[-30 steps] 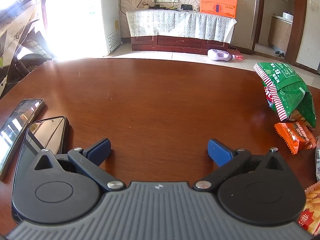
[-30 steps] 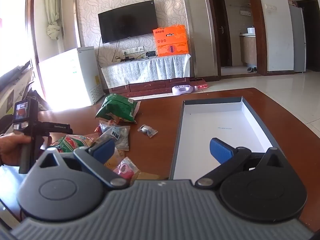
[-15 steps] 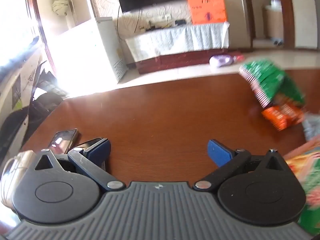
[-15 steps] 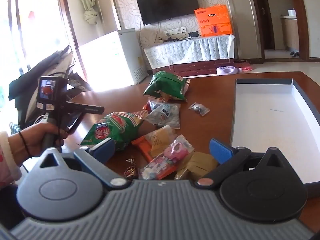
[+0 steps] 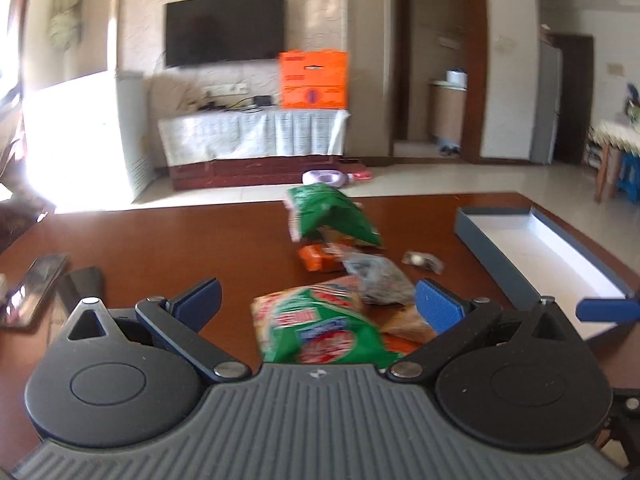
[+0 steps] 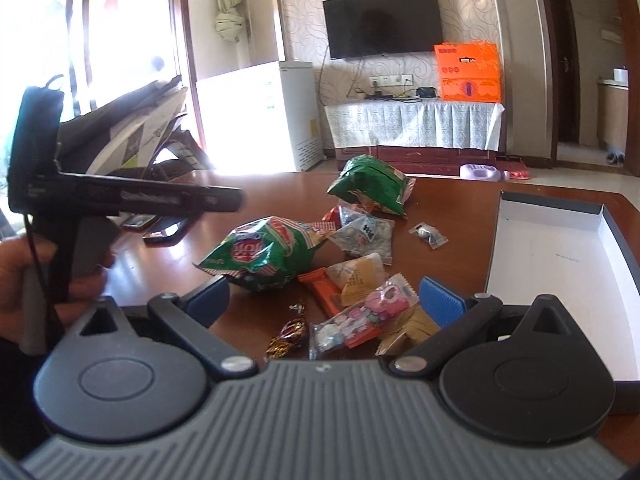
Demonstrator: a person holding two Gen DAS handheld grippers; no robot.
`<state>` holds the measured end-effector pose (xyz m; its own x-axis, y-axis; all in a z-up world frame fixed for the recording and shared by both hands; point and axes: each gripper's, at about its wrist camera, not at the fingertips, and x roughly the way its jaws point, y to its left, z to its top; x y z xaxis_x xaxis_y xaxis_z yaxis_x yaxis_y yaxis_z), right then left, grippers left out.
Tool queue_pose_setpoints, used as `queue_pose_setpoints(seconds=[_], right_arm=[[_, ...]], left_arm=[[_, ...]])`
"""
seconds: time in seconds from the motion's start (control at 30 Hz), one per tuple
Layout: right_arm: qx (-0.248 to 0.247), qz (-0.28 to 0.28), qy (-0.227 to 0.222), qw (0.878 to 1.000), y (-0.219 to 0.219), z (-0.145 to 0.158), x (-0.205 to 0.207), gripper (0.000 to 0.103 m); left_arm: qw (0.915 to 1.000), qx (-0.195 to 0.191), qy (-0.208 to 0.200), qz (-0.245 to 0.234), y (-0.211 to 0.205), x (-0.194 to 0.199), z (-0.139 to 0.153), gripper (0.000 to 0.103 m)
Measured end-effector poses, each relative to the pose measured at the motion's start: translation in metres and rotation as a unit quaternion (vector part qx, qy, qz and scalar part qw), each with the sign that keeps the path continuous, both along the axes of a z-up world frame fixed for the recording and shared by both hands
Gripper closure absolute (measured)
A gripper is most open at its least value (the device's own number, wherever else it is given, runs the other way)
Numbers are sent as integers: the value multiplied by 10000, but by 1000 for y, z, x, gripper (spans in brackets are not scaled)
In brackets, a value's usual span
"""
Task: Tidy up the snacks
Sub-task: 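Grasp the green Qinqin chip bag with the left tool, then grasp the gold-wrapped chocolate with the right tool while the left tool holds the green bag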
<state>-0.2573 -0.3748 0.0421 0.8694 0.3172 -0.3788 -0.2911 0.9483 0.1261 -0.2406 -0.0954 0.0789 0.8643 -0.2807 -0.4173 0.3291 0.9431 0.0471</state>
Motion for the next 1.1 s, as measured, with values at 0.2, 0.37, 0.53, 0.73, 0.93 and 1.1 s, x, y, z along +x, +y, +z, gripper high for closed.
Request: queue_pose_setpoints(seconds=[0.2, 0.37, 0.53, 0.73, 0.93, 1.1], right_arm=[[-75, -94, -75, 9999, -6, 0, -9, 0], [-117, -110, -36, 9999, -3, -1, -5, 0], [-184, -58, -22, 9998, 2, -4, -2, 0], [-320, -42, -2, 9995, 10, -6, 0, 0], [-470, 7, 30, 9989, 19, -7, 1, 0], [-533, -37, 22, 9986, 22, -8, 0, 0]], left_arm=[[9929, 1070, 326, 404, -45, 30, -32, 0], [9883, 1000, 741, 878, -28, 61, -42, 0], [9861, 484, 934, 1285, 2, 79, -40, 0], [9825, 425, 1047, 1482, 13, 89, -40, 0], [9814, 357, 1096, 1533, 16, 94, -40, 0], [9821, 419, 1079, 1484, 11, 93, -41, 0]])
